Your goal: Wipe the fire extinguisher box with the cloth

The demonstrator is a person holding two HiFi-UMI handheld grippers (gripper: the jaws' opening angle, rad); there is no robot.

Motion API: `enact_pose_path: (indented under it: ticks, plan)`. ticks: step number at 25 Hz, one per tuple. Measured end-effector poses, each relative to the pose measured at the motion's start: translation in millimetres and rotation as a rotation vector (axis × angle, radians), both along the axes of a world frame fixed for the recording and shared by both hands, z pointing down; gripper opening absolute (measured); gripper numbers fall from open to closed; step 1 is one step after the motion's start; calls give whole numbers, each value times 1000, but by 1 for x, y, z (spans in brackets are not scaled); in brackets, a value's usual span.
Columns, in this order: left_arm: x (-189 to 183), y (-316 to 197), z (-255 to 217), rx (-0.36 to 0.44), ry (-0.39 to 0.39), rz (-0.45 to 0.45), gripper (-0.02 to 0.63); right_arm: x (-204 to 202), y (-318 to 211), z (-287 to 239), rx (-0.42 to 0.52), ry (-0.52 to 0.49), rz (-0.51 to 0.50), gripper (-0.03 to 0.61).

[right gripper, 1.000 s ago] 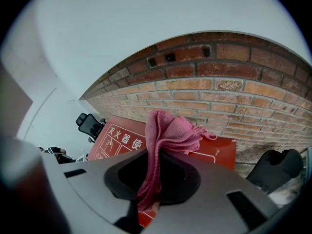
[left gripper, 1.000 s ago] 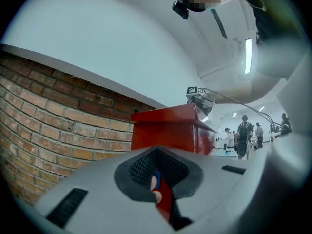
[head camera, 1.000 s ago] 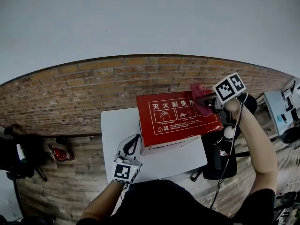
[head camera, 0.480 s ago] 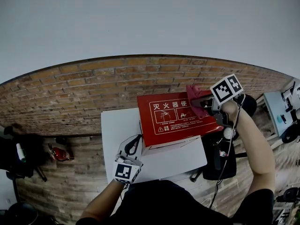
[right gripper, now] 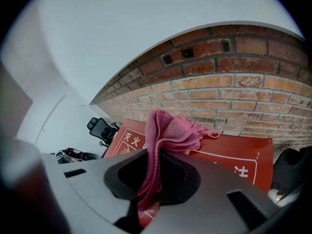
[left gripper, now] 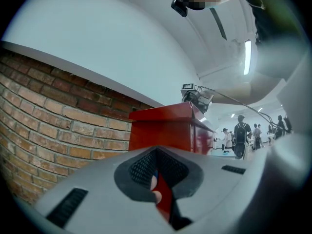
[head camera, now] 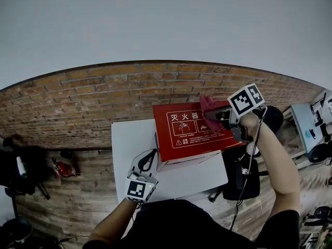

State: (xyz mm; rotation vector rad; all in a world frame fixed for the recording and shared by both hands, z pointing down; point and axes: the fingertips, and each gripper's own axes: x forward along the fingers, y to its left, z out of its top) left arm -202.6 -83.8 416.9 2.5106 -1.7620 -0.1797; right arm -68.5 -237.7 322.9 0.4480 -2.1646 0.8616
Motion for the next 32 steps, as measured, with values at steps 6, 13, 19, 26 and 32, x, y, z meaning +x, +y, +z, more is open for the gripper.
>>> enact_pose_path:
  ticks: [6, 13, 19, 26, 32]
  plan:
    - [1, -1, 1, -1, -3, 11, 29, -7, 2, 1, -8, -6, -7, 61]
    - [0, -3, 1, 3, -2, 13, 29, -18, 5, 0, -18, -25, -17, 61]
    - [1, -5, 2, 2, -6, 23, 29, -31, 9, 0, -31, -48, -30, 61]
    - [1, -6, 3, 0, -5, 26, 29, -50, 17, -1, -52, -83, -53, 61]
    - [0, -8, 4, -11, 7, 27, 29, -68, 25, -1, -69, -118, -72, 61]
